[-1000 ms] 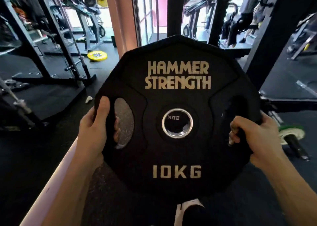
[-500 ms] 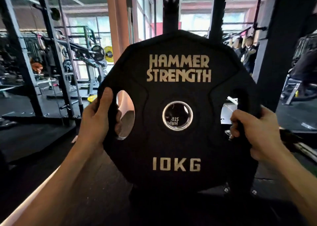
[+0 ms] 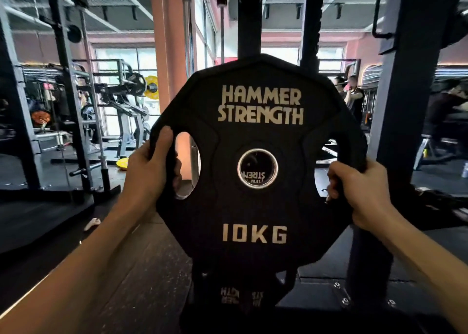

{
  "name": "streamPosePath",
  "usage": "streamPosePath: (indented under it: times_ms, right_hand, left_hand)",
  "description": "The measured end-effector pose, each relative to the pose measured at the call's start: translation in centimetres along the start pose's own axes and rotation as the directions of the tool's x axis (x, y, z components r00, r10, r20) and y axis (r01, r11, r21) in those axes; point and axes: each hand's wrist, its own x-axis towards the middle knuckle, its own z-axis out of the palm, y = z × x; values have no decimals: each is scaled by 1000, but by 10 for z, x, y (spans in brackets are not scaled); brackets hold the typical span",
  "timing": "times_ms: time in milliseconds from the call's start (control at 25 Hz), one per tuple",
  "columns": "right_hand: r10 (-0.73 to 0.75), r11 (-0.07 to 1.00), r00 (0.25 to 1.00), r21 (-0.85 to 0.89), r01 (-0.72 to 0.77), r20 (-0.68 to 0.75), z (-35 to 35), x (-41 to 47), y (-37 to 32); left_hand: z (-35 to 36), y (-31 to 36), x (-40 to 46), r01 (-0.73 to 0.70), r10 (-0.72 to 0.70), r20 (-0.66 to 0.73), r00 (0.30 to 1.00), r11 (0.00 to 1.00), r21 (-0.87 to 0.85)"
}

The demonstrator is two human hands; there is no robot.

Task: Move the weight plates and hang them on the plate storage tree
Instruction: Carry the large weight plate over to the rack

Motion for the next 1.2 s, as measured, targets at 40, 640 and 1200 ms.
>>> streamPosePath:
  times_ms: [40, 640, 1200]
  right_hand:
    - [7, 1000, 1000, 0, -7, -5, 6, 8, 6]
    - [76, 994, 991, -74, -84, -110, 58, 102, 101]
    - [77, 990, 996, -112, -80, -36, 80, 180, 143]
  left_hand:
    - [2, -4, 8, -8, 8, 1, 1000, 1000, -1]
    - [35, -85, 102, 59, -48, -52, 998, 968, 243]
    - [57, -167, 169, -2, -2, 49, 999, 997, 80]
